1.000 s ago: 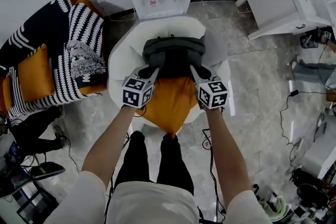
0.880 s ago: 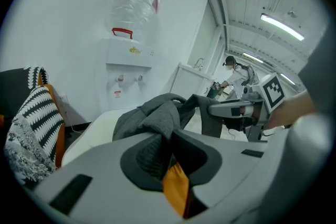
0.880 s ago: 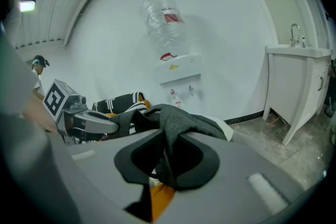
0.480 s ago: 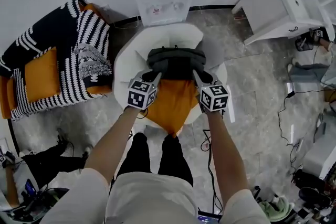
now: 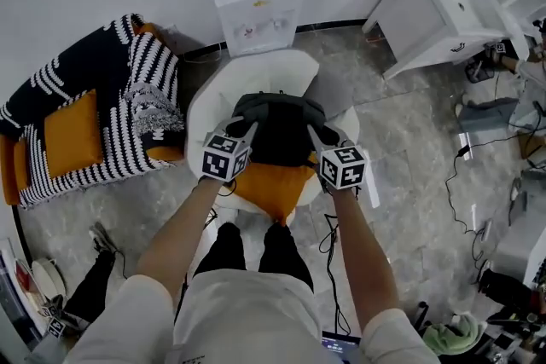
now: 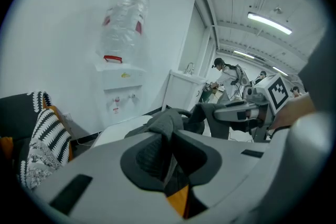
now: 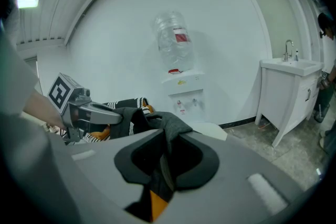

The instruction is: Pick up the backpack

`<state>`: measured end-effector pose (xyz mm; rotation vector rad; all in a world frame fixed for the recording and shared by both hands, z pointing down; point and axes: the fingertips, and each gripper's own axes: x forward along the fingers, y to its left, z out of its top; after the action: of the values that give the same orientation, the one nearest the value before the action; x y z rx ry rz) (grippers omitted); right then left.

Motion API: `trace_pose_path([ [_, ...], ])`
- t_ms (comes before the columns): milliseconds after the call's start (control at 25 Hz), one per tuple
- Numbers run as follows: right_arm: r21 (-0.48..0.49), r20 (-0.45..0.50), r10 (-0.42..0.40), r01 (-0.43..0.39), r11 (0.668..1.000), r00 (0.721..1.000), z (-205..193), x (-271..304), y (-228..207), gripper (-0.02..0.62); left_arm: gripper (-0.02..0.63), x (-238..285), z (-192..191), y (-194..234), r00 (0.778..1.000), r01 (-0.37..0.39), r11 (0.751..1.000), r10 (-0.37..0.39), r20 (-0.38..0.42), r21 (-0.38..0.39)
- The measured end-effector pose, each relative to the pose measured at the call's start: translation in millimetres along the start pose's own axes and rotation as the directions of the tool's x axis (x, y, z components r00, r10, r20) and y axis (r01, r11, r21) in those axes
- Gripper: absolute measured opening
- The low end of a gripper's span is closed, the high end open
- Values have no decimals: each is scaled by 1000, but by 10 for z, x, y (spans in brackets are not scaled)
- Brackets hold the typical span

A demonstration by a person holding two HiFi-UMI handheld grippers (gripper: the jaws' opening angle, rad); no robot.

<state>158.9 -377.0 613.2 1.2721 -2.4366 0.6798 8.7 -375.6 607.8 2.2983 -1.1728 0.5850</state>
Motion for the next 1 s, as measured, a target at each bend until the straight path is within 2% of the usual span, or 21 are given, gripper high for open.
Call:
trace_pose_path([
  [160,12,-5,8,-8,1000,1000,-21,-224,203,49,35,-262,-26,-134,1000,14,1000,-14,3,9],
  [560,25,54,30,-31,999,998,214,-541,591,48,34,-807,96,-274,998,28,999,-29,62,20],
  [1000,-33,130,59,-56,998,990,741,-716,785,48,34,-1156,611,-303,987,20,998,-30,159,64],
])
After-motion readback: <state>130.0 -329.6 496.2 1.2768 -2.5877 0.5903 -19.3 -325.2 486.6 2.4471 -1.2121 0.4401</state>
